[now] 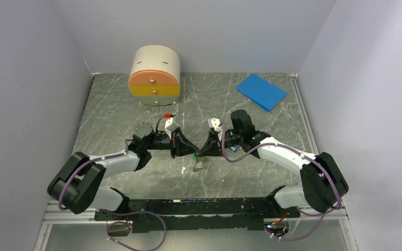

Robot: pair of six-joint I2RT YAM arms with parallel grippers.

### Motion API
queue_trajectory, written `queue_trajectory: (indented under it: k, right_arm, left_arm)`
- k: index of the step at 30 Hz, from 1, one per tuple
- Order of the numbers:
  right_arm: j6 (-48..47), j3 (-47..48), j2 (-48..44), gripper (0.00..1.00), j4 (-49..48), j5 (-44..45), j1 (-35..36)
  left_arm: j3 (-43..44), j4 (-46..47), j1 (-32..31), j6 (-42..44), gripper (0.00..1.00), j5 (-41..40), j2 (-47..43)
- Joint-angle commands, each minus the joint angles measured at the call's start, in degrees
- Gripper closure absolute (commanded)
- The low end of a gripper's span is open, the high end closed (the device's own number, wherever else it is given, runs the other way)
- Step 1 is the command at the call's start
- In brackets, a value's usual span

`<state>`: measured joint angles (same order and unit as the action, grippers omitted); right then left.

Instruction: Remove the keys from the keyring

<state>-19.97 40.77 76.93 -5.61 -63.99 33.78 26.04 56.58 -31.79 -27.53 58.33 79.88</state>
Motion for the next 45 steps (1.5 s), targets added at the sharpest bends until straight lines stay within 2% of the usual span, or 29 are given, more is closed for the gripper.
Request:
queue_trajectory:
  k: [1,5,9,12,18,21,26,30,39,42,45]
  right_arm:
    - [-0.6,1.1,-1.3,1.0,-2.5,1.3,0.1]
    - [1.2,-0.4,-2.4,0.89,-5.5,3.0,0.1]
    - [4.1,-1.9,-3.1,0.73,-8.9,4.3,0.1]
    - [7.0,-3.5,-3.8,0.56,-11.4,6.4,0.1]
    - [16.2,-11.9,-9.5,0.31,-23.3,17.3,2.0]
    - [17.2,-15.0,-11.9,0.26,-27.1,24.9,5.2]
    - [18.8,-19.4,-10.7,0.26,-38.6,36.0,10.2]
    - [17.8,-19.5,-7.3,0.36,-44.1,36.8,10.6]
    - [14.0,-18.0,-7.7,0.65,-41.1,35.4,10.7]
    - [14.5,-17.5,-7.6,0.7,-41.2,34.6,10.8]
    - [15.7,-17.7,-7.1,0.72,-43.3,34.3,11.0]
  left_arm:
    - [0.4,-4.5,-0.1,4.3,0.97,-3.2,-7.5]
    - [-1.6,-9.0,-0.2,7.5,0.98,-8.9,-13.4]
    - [-2.2,-13.1,-1.3,10.2,0.97,-12.9,-15.8]
    - [-2.1,-14.2,-2.1,10.6,0.97,-14.6,-16.2]
    - [-2.6,-17.1,-2.7,11.8,0.98,-19.9,-18.4]
    - [-3.6,-16.9,-2.7,11.6,0.98,-22.4,-19.2]
    - [-4.0,-16.4,-2.7,11.5,0.97,-22.7,-19.1]
    - [-4.0,-15.1,-2.8,10.8,0.97,-21.8,-18.1]
    - [-3.8,-15.8,-2.7,10.9,0.97,-22.0,-18.4]
    - [-3.8,-15.9,-2.7,10.8,0.97,-22.1,-18.5]
    - [-3.8,-15.9,-2.7,10.6,0.97,-22.2,-18.8]
